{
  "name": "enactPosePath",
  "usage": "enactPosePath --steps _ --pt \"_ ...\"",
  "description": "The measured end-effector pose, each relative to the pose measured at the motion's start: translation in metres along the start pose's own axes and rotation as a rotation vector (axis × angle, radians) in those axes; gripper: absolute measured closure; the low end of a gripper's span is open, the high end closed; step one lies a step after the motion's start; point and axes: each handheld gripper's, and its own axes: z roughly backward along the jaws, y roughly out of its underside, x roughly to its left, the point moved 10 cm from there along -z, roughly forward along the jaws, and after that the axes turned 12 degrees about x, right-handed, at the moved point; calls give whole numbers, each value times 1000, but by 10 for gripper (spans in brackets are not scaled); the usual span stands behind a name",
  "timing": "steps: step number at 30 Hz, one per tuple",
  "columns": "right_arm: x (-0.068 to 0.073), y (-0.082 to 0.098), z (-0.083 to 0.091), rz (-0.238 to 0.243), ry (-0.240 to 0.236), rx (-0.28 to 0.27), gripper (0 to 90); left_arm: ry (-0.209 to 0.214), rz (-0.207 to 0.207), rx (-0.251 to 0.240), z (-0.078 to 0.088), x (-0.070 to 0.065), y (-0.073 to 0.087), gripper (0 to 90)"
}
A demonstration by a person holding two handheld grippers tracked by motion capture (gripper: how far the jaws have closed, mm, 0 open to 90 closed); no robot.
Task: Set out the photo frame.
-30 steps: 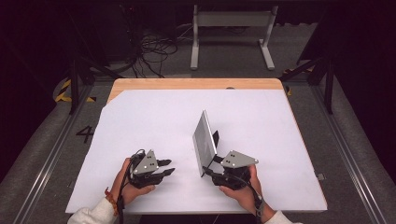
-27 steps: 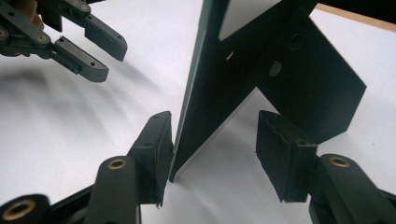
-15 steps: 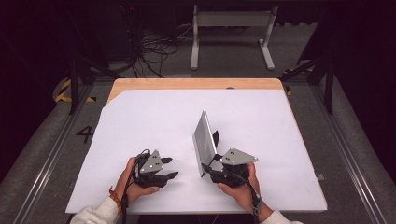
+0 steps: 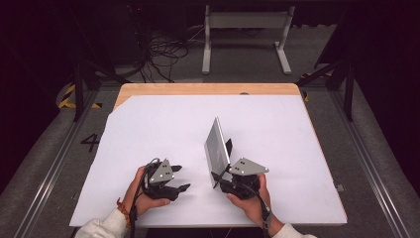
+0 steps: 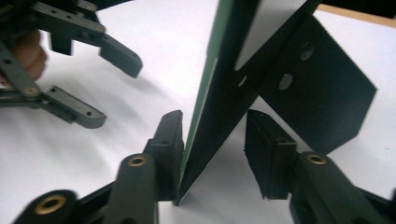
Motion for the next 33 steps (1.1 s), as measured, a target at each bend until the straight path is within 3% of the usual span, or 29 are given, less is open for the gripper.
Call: enactPosePath --steps 11,15,19,24,27,33 --pt "-7 7 9 50 -53 22 652 10 27 -15 -10 10 -13 292" --pt "-10 11 13 42 -75 25 671 18 29 -16 -16 14 -19 267" --pt "-12 14 17 44 -63 23 675 31 21 -15 -23 16 -29 239" --pt "-14 15 19 38 -34 17 612 35 14 -33 -29 22 -42 218" --pt "-12 12 17 39 -60 -3 682 48 16 -26 -35 26 -46 203" --pt "-15 11 17 35 -70 -3 697 54 52 -30 -41 34 -53 200"
